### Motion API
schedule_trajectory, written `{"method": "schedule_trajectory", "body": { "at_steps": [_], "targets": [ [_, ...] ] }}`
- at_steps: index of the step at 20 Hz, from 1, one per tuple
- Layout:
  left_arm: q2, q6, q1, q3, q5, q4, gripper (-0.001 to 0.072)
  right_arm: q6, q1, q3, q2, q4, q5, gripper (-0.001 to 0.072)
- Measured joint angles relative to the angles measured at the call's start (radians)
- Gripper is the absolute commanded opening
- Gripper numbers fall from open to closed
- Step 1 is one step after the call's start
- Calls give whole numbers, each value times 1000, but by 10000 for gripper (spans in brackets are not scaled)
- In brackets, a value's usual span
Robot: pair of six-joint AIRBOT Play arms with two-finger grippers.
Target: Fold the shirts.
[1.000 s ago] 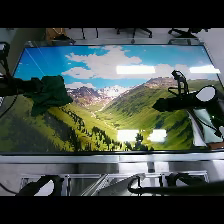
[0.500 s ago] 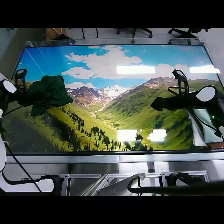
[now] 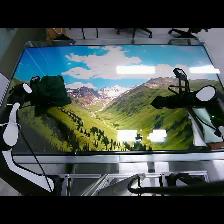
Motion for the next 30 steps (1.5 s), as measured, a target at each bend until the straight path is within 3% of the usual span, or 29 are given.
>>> {"method": "schedule_trajectory", "body": {
  "at_steps": [5, 8, 9, 10, 11, 16, 19, 25, 26, 27, 28, 29, 30],
  "targets": [
    [-47, -20, -68, 115, -89, 15, 15, 0, 0, 0, 0, 0, -1, 573],
    [14, -24, -143, 239, -162, -15, 15, 0, 0, 0, 0, 0, -2, 569],
    [43, -24, -171, 282, -196, -35, 15, 0, 0, 0, 0, 0, -2, 471],
    [73, -26, -204, 325, -236, -68, 16, 0, 0, 0, 0, 0, -2, 211],
    [113, -27, -239, 370, -271, -117, 16, 0, 0, 0, 0, 0, -2, 42],
    [302, -43, -425, 493, -414, -335, 16, 0, 0, 0, 1, 5, 7, 39],
    [377, -66, -554, 511, -449, -387, 16, 0, 0, 0, 1, 15, 47, 44],
    [373, -99, -763, 377, -383, -418, 17, 0, -2, 0, 1, 31, 115, 49],
    [357, -103, -779, 343, -359, -422, 20, 5, -2, 0, 1, 31, 124, 119],
    [335, -103, -793, 311, -339, -430, 22, 9, -2, 0, 2, 31, 131, 308],
    [314, -105, -799, 288, -321, -441, 307, 16, -2, 0, 4, 31, 135, 471],
    [296, -105, -799, 274, -310, -449, 703, 19, -2, 0, 7, 32, 139, 472],
    [279, -106, -796, 262, -304, -466, 702, 26, -4, 0, 11, 32, 143, 472]
  ]
}}
